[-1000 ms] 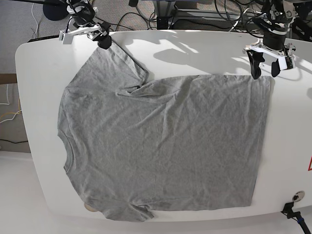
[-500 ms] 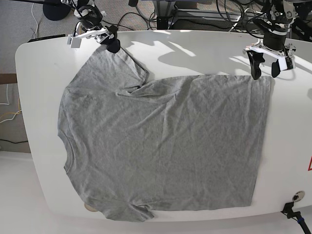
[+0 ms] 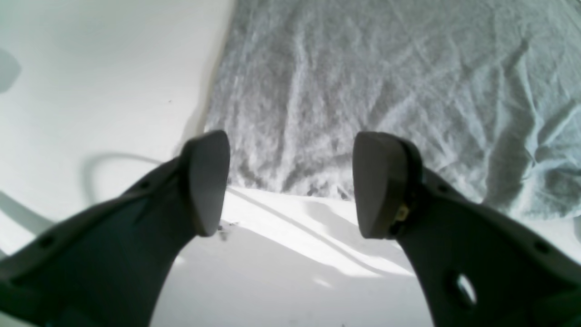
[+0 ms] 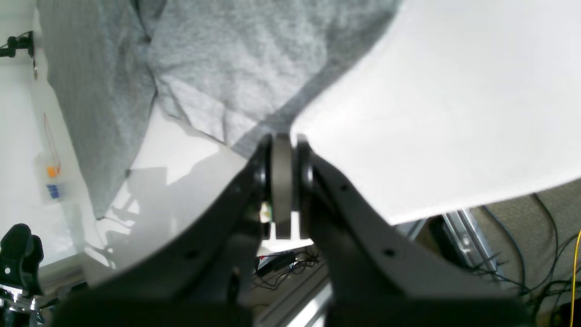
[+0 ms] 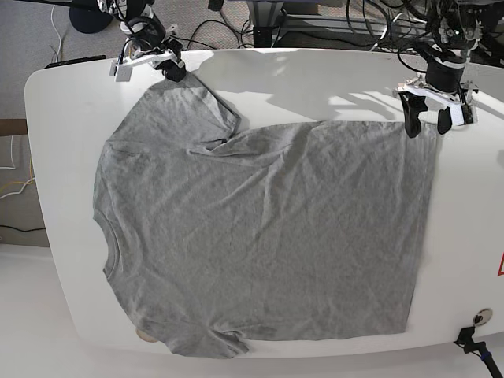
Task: Fold the T-shirt properly
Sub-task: 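Grasp the shirt corners with both grippers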
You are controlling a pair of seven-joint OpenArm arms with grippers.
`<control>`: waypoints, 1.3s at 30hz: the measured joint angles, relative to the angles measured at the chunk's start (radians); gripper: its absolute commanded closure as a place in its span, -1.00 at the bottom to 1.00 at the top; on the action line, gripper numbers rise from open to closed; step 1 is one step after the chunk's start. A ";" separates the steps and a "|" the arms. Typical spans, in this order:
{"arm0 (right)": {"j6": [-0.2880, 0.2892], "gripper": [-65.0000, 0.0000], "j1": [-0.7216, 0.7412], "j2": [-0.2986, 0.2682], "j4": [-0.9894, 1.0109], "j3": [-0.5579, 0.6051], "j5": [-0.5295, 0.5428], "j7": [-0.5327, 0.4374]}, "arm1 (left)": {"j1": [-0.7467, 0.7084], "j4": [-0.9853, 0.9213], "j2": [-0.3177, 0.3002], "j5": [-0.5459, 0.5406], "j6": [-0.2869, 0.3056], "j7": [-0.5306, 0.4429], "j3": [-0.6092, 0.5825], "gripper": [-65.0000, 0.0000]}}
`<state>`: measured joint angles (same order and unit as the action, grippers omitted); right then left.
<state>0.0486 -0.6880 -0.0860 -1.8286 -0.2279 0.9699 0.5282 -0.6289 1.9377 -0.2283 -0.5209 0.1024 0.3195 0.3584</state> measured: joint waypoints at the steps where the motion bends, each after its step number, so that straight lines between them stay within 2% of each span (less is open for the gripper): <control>1: -0.001 1.00 0.002 0.000 0.007 0.000 -0.001 0.000 | 0.017 0.000 0.004 -0.002 0.002 0.033 0.024 -0.24; 4: -0.003 1.00 0.014 -0.003 0.018 0.000 0.000 0.000 | 0.062 0.000 0.018 0.001 -0.011 0.096 0.072 -0.24; 9: -0.004 1.00 0.017 -0.003 0.020 -0.001 0.000 0.000 | 0.134 -0.020 0.025 -0.004 0.091 0.169 0.066 -0.24; 12: -0.004 1.00 0.017 -0.003 0.020 -0.001 -0.001 0.000 | 0.173 -0.084 0.025 0.000 0.109 0.216 0.068 -0.25; 21: -0.004 1.00 0.019 -0.017 0.023 0.001 0.000 0.000 | 0.194 -0.216 0.026 0.003 0.105 0.215 0.069 -0.25; 25: -0.004 1.00 0.020 -0.017 0.023 0.001 0.000 0.000 | 0.195 -0.245 0.027 0.004 0.100 0.211 0.126 -0.25; 39: -0.004 1.00 0.020 -0.016 0.023 0.001 0.000 0.000 | 0.262 -0.383 0.022 0.002 0.109 0.200 0.119 -0.24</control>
<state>0.0444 -0.6682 -0.1024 -1.8053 -0.2272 0.9695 0.5282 -0.3668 1.5543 -0.2062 -0.5190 0.2111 0.5198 0.4778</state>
